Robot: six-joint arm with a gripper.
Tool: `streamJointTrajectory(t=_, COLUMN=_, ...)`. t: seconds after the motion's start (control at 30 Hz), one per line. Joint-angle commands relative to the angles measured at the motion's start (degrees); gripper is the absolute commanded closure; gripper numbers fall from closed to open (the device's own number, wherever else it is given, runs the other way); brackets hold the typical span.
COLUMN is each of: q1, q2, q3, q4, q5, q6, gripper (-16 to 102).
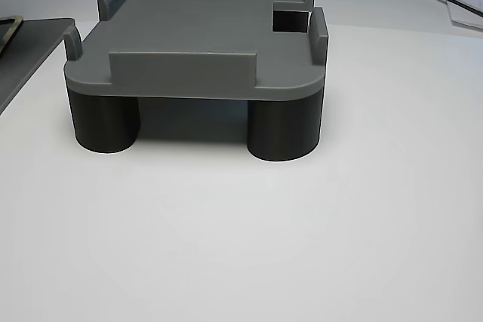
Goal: Move top rectangular frame to the holder.
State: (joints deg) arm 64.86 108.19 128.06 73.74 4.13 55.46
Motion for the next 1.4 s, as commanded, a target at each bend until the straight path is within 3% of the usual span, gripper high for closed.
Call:
streamJointTrajectory(t=0.0, q1=-1.14, q2=0.88, q3=-0.62, q4=-0.35, q5=-0.09, q6=0.09, gripper=18)
streamJointTrajectory(t=0.2, q1=-1.14, q2=1.05, q3=-0.09, q4=0.0, q5=-0.26, q6=0.18, gripper=32)
streamJointTrajectory(t=0.4, q1=-1.14, q2=1.67, q3=0.62, q4=0.44, q5=0.26, q6=-0.35, gripper=54)
streamJointTrajectory(t=0.57, q1=-1.67, q2=2.2, q3=-0.18, q4=1.76, q5=0.7, q6=-1.41, gripper=88)
streamJointTrajectory(t=0.63, q1=-1.76, q2=2.2, q3=-1.32, q4=3.08, q5=0.62, q6=-1.58, gripper=97)
streamJointTrajectory(t=0.83, q1=-2.02, q2=0.26, q3=-9.23, q4=7.65, q5=-0.09, q6=0.44, gripper=97)
streamJointTrajectory(t=1.1, q1=-4.39, q2=-9.14, q3=-32.87, q4=21.09, q5=2.72, q6=19.78, gripper=97)
streamJointTrajectory(t=1.37, q1=-10.9, q2=-13.27, q3=-45.62, q4=21.09, q5=2.64, q6=37.88, gripper=97)
